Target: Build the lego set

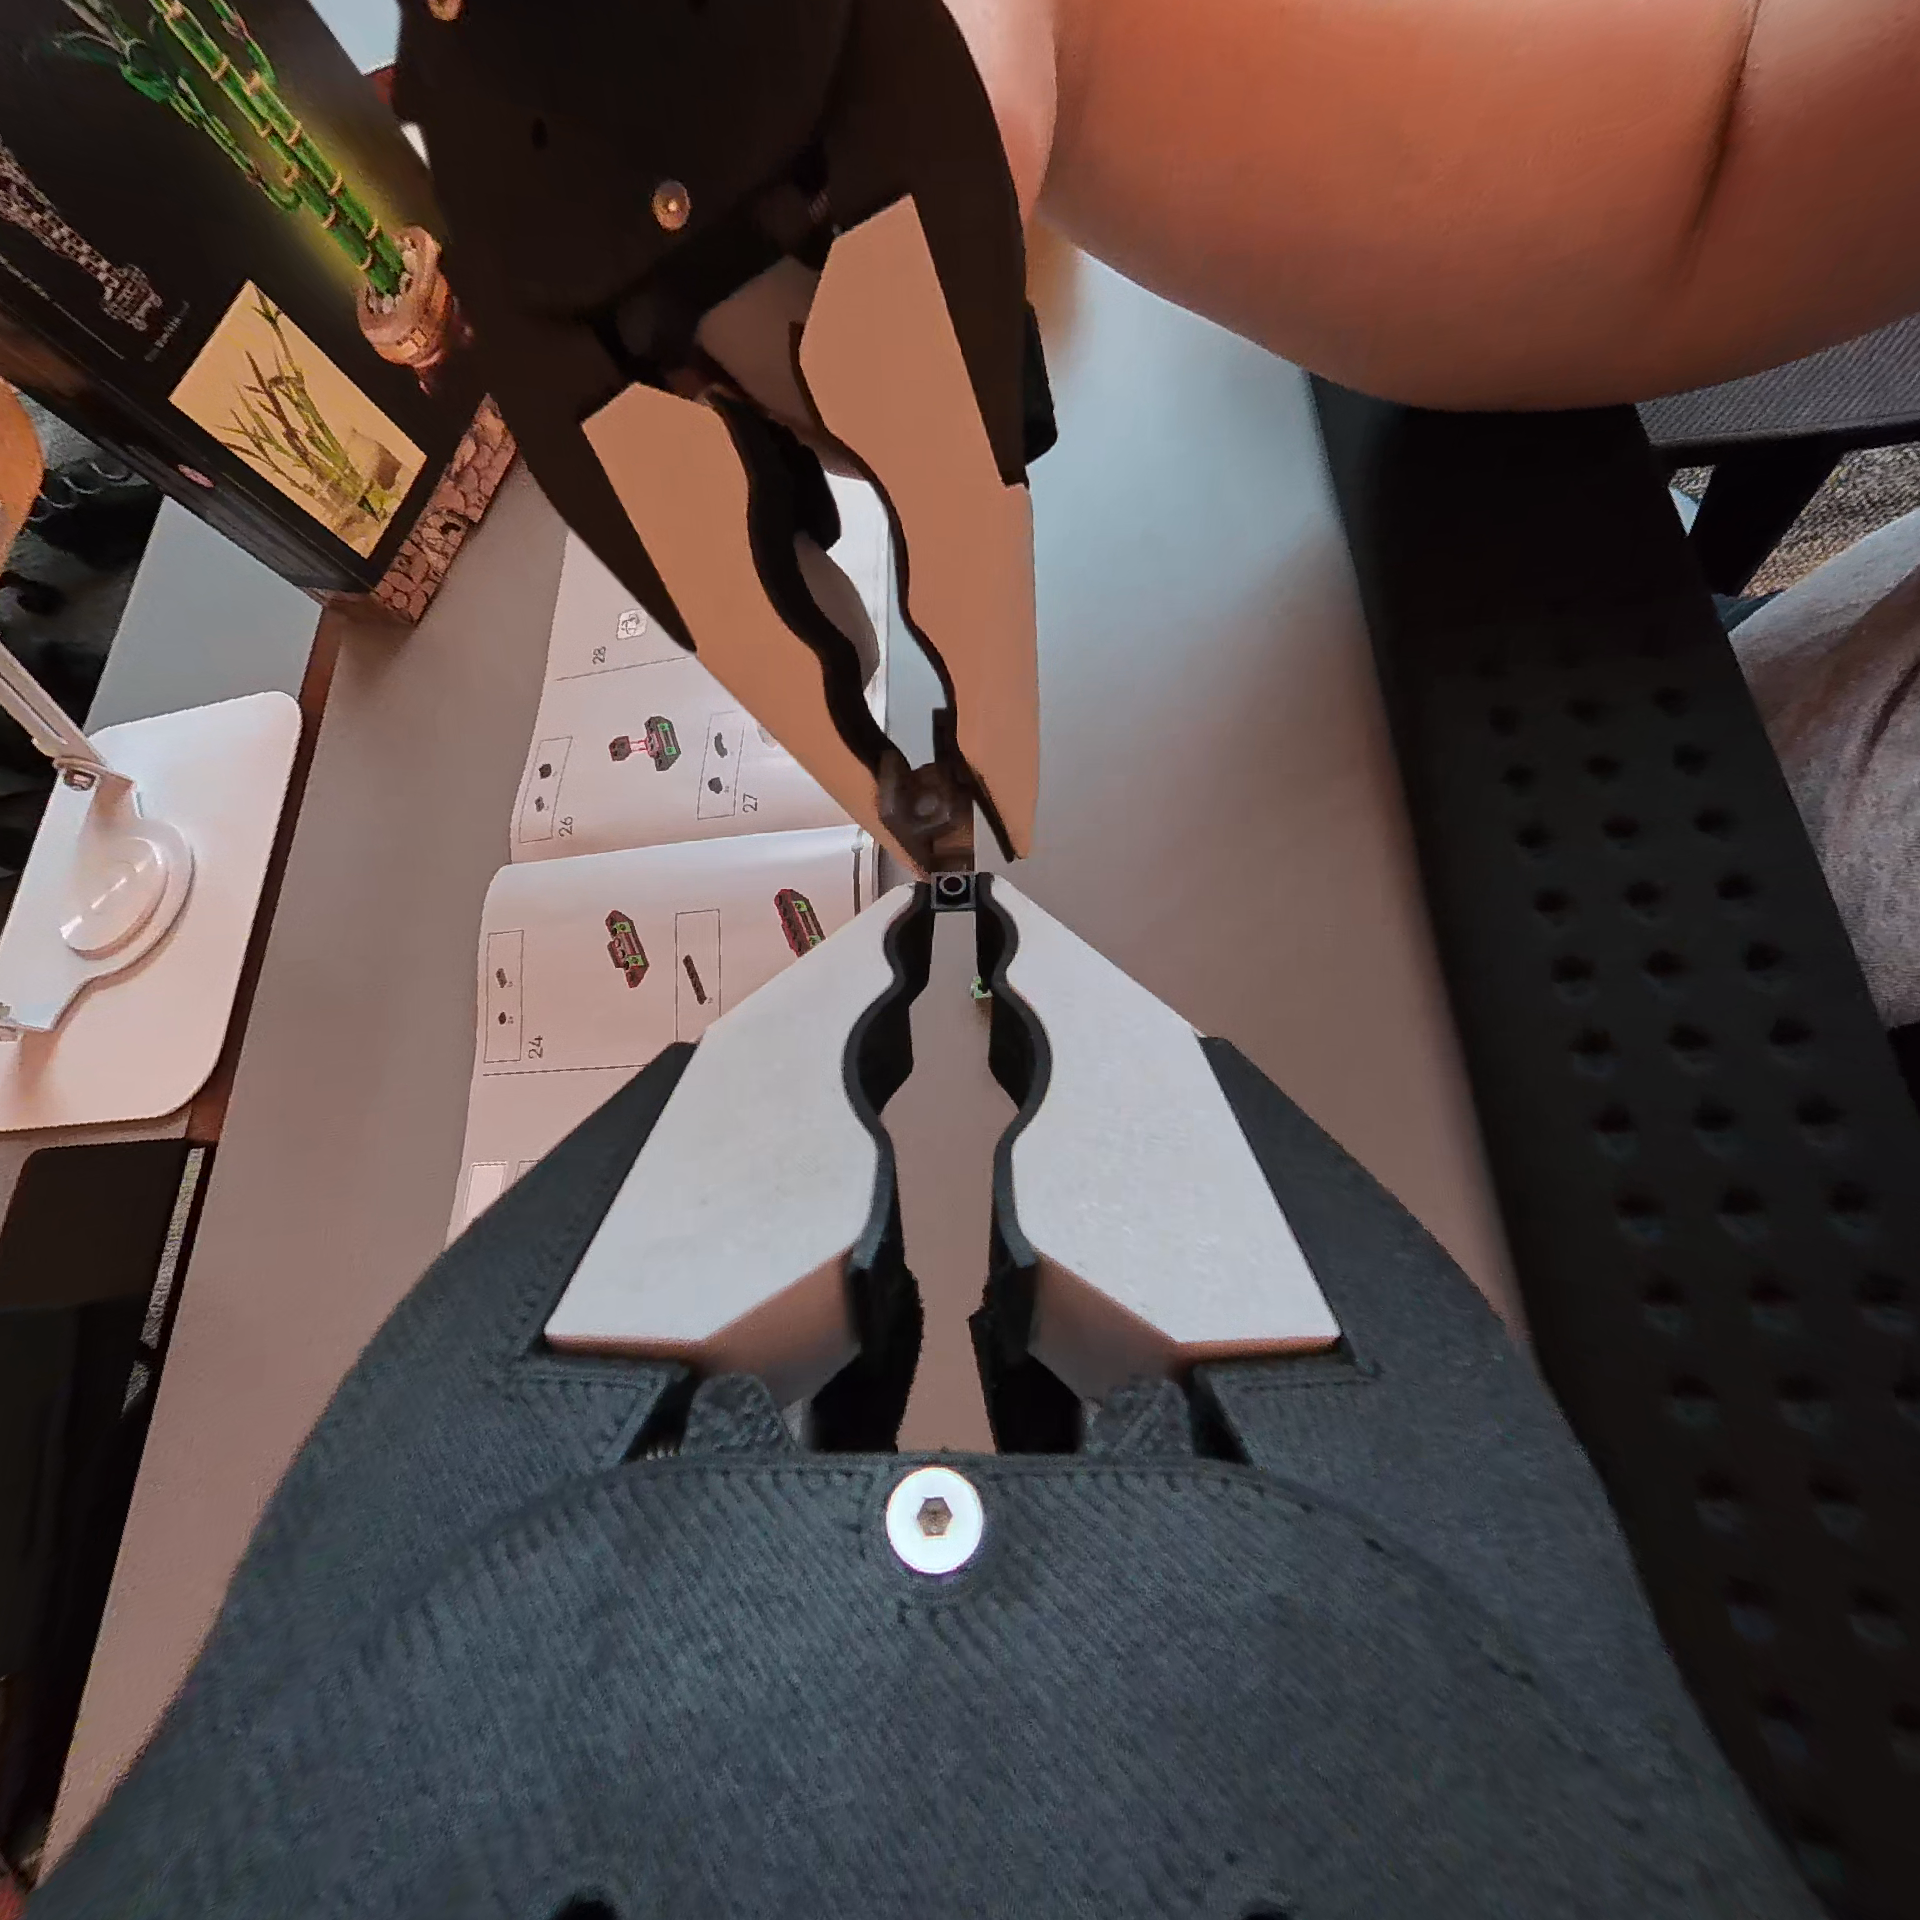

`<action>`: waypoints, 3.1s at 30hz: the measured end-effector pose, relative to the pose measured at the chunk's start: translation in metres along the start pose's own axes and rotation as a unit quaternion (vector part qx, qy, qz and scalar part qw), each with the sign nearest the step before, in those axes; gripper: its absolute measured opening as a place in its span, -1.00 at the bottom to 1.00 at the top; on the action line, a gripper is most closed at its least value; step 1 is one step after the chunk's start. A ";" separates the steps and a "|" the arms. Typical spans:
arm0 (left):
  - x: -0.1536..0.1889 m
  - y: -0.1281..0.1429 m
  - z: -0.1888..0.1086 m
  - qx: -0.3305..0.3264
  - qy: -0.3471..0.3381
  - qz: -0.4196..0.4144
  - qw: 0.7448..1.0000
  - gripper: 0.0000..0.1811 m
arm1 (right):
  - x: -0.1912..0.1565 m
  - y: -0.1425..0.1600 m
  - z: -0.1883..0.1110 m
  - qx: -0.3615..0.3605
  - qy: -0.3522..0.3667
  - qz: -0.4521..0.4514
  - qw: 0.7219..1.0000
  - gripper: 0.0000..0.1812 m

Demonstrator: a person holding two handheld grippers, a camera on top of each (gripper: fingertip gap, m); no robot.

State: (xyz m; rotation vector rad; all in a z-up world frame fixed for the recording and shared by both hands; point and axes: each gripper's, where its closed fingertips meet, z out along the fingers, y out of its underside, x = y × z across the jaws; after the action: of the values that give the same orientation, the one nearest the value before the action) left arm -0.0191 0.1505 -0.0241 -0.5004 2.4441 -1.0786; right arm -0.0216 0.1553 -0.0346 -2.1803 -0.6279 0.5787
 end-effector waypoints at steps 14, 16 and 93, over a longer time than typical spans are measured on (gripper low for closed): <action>-0.004 -0.003 -0.005 0.013 -0.005 -0.010 1.000 -0.93 | 0.003 -0.005 -0.004 0.012 0.020 -0.018 1.000 -0.86; -0.004 -0.003 -0.005 0.013 -0.006 -0.009 1.000 -0.93 | 0.003 -0.005 -0.004 0.013 0.020 -0.020 1.000 -0.86; 0.022 -0.055 -0.030 0.177 -0.071 0.159 0.969 -0.82 | -0.055 -0.040 -0.025 0.123 -0.286 0.161 0.937 -0.91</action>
State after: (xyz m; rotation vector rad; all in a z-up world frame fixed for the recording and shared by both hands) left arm -0.0450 0.1229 0.0311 -0.0636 2.0548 -1.2512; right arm -0.0590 0.1311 0.0221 -1.8788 -0.4544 1.4186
